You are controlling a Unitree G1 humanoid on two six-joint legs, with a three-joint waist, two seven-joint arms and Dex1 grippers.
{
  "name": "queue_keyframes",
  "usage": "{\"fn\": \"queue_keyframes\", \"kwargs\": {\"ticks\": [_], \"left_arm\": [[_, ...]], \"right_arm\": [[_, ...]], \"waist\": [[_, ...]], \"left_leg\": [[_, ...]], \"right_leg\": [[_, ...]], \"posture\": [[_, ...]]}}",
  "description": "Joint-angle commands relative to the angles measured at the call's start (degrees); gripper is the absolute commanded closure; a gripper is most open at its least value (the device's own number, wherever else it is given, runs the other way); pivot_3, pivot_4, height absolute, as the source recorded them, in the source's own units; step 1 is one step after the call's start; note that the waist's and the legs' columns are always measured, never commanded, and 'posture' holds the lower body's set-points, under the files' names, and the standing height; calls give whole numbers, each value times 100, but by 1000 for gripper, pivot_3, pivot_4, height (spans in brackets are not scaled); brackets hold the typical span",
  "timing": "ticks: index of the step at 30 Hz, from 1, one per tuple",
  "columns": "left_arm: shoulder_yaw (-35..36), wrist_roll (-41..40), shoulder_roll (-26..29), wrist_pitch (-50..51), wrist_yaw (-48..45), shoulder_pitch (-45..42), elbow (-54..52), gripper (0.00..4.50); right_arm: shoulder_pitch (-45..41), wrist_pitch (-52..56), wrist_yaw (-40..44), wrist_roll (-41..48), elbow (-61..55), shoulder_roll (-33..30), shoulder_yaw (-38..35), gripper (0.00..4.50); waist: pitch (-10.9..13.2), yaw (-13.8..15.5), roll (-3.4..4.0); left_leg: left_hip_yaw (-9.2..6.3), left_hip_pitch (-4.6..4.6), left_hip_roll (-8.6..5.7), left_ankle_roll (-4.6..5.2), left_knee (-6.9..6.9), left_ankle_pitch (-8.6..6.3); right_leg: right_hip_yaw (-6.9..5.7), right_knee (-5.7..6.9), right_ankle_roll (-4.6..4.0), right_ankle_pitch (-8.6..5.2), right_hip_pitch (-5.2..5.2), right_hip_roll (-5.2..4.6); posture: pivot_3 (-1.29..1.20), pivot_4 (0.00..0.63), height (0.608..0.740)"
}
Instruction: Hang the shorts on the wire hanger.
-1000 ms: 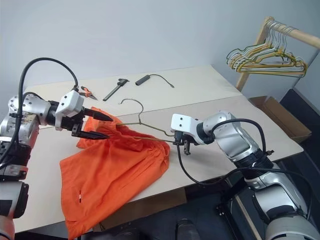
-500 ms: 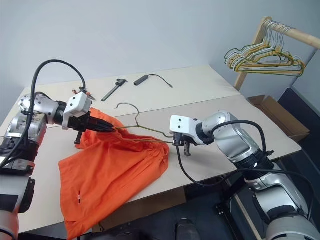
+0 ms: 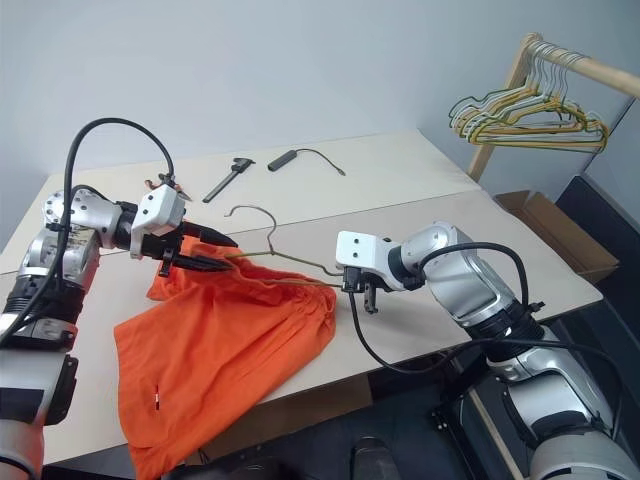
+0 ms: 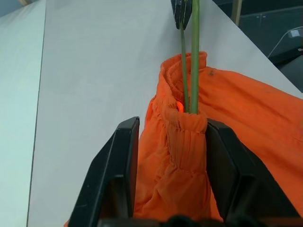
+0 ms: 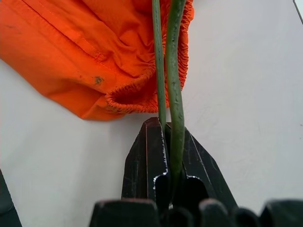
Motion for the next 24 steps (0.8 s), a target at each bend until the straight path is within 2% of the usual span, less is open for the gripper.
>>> {"fn": "queue_keyframes", "kwargs": {"ticks": [1,7,10,15,18,21,24], "left_arm": [[-36,-74,100,105,-46,-69,-45,2719],[-234,-201,197,134,-46,-25,-114,4475],[-267,-213,211,117,-46,-21,-112,4475],[-90,29,113,64,193,-62,-76,4475],[63,-72,182,-46,38,-4,-163,4500],[200,39,141,-135,412,-59,-91,4500],[345,79,89,-167,794,-130,-2,4500]], "right_arm": [[-122,-131,9,46,-216,17,-159,4500],[-101,-138,-53,35,-228,35,-172,4500],[-87,-166,-77,24,-225,40,-166,4500],[134,-849,-359,193,-61,231,-460,4500],[255,-1047,-369,246,100,242,-596,3714],[254,-897,-485,279,257,198,-790,2701],[234,-664,-735,426,455,112,-1291,1641]], "waist": [[0,-1,0],[0,-3,0],[0,-3,0],[0,0,0],[0,-2,-1],[0,-1,-1],[0,18,-1]], "left_leg": [[0,0,0,0,1,0],[0,-3,1,3,10,-2],[0,-5,0,4,14,-2],[-1,-6,0,6,24,-4],[-1,-7,-1,6,31,-4],[-2,-7,1,6,36,-4],[-2,-10,0,9,46,-5]], "right_leg": [[0,0,0,0,0,0],[1,6,1,0,-1,-1],[1,33,2,0,-3,-2],[1,33,5,-2,-3,-4],[3,33,5,-3,-4,-4],[3,37,5,-3,-4,-4],[4,42,5,-2,-4,-7]], "posture": [[-126,0,740],[-128,0,740],[-127,0,740],[-126,0,740],[-119,0,740],[-111,0,740],[-108,0,740]]}}
